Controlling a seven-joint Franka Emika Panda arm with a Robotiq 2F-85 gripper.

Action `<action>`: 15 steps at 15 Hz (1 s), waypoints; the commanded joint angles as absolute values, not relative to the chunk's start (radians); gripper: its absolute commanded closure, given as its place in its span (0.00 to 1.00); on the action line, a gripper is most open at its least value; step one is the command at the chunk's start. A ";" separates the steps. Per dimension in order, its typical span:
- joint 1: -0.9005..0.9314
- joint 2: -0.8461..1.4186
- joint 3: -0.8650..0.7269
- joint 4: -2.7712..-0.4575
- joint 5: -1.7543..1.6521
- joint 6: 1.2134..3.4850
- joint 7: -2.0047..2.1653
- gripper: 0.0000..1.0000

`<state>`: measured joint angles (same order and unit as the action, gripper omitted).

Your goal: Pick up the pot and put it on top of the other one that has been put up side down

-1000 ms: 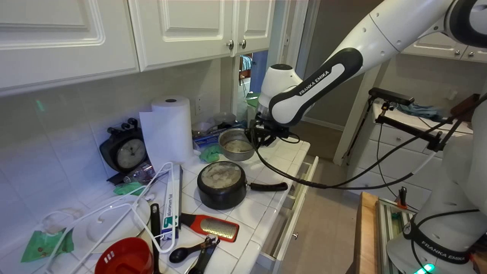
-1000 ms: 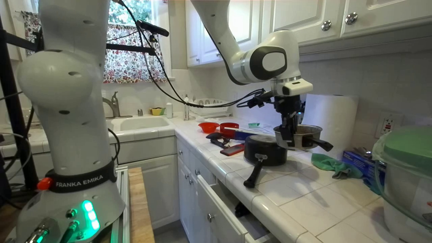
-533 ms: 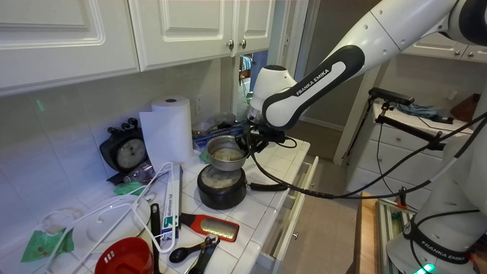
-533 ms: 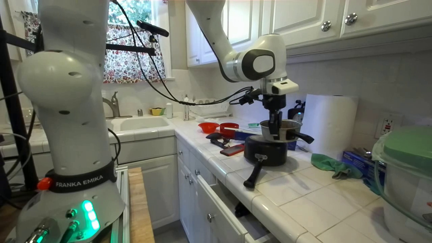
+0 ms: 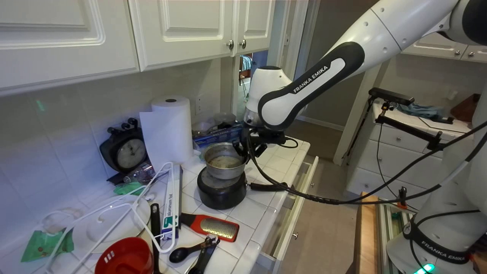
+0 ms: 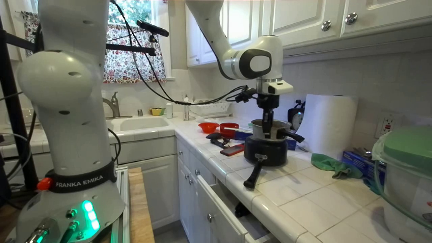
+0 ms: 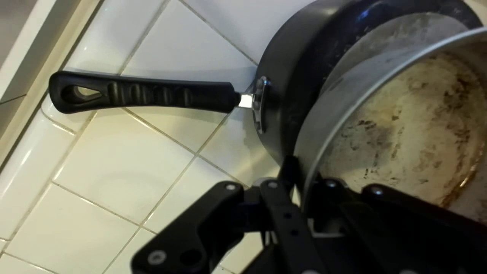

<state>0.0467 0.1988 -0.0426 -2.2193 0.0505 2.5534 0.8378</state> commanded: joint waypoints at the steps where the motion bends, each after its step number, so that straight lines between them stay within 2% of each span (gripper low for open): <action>1: 0.049 0.212 -0.037 -2.186 0.068 2.509 0.808 0.95; 15: 0.092 0.270 -0.043 -2.119 0.017 2.457 0.817 0.94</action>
